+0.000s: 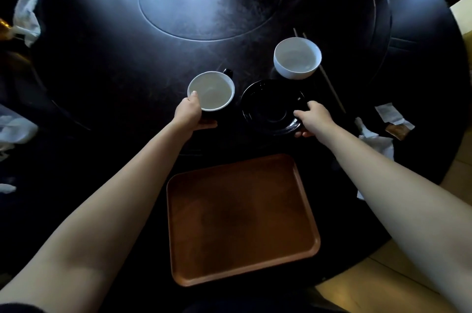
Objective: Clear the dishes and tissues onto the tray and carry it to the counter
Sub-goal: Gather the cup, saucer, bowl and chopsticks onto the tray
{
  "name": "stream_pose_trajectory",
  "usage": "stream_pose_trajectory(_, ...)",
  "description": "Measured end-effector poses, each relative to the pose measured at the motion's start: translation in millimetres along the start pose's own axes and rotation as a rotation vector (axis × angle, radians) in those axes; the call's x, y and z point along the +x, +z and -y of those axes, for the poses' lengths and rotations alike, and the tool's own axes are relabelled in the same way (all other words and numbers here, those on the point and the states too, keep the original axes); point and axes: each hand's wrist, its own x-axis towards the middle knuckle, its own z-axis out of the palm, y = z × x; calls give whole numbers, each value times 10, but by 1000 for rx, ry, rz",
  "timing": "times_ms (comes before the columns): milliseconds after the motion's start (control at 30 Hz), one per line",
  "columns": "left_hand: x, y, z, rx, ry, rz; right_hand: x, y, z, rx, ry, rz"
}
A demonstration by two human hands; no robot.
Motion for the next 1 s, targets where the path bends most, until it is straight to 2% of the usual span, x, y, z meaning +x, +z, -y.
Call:
stream_pose_trajectory(167,-103,-50,91,2,32,-58,-73,150,-70,-41,2,-193)
stream_pose_trajectory(233,-180,-106,168,-17,15,-77,-186,201,-111,-33,1,-211)
stream_pose_trajectory(633,-837,-682,764,-112,-8,-203,-1103,530,-618,15,-178,16)
stream_pose_trajectory(767,-986,-861,961,-86,0,-222,-1295,636,-839,-2,-111,110)
stream_pose_trajectory(1000,-1244,-1008,1290,24,8,-215,-1475,706,-1073,13,-52,141)
